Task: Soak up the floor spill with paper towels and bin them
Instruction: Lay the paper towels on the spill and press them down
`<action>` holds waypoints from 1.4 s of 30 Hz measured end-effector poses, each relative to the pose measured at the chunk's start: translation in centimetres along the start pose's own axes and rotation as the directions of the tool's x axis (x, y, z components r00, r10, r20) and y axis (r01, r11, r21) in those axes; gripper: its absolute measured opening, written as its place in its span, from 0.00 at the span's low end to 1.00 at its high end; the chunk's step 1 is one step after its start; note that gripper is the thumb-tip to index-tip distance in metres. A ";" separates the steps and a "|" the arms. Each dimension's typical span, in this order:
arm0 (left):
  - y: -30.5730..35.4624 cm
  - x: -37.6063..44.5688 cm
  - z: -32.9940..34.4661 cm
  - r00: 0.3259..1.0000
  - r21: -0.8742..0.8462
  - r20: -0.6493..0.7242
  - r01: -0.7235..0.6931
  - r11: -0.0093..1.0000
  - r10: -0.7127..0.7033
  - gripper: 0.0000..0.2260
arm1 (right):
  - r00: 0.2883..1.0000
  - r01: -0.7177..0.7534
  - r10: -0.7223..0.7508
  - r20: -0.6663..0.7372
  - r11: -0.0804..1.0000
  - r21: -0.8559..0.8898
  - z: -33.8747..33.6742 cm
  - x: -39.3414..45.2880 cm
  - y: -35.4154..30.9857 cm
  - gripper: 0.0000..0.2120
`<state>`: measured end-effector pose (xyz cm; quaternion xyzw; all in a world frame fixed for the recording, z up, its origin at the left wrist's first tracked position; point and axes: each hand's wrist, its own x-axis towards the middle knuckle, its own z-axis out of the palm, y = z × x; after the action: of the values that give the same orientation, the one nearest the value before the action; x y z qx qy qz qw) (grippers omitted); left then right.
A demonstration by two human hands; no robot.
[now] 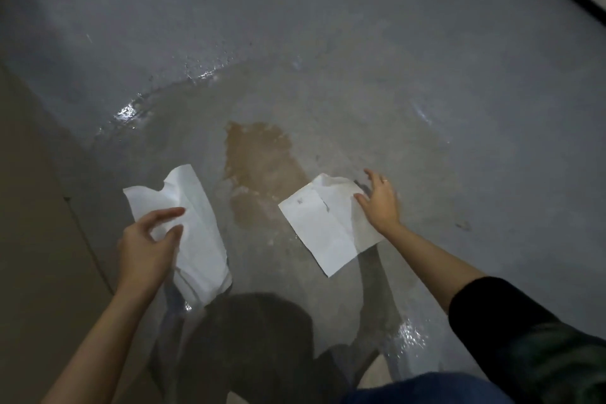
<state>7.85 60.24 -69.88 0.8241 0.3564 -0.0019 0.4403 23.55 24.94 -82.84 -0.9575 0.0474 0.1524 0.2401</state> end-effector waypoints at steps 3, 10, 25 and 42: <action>-0.9 3.4 1.5 0.999 -0.020 -0.014 -0.042 0.999 0.042 0.12 | 0.942 0.149 -0.175 -0.285 0.983 -0.110 1.2 1.0 -0.1 0.21; 0.5 9.2 2.1 0.976 -0.126 -0.071 -0.212 0.969 0.205 0.13 | 0.841 0.539 -0.540 0.038 0.829 -0.152 9.9 -3.0 1.5 0.23; 2.2 8.7 3.8 0.962 -0.270 0.114 -0.211 0.940 0.248 0.14 | 0.841 0.523 -0.492 0.225 0.846 -0.104 10.5 -2.1 1.7 0.31; 2.2 5.5 3.9 0.936 -0.544 0.340 0.119 0.830 0.088 0.15 | 0.655 -0.648 -0.251 0.713 0.298 0.701 5.4 -3.3 -12.1 0.16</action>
<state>14.46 59.85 -72.37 0.6431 0.2638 -0.0486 0.7173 20.99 38.22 -80.95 -0.4703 0.1623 0.4878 0.7173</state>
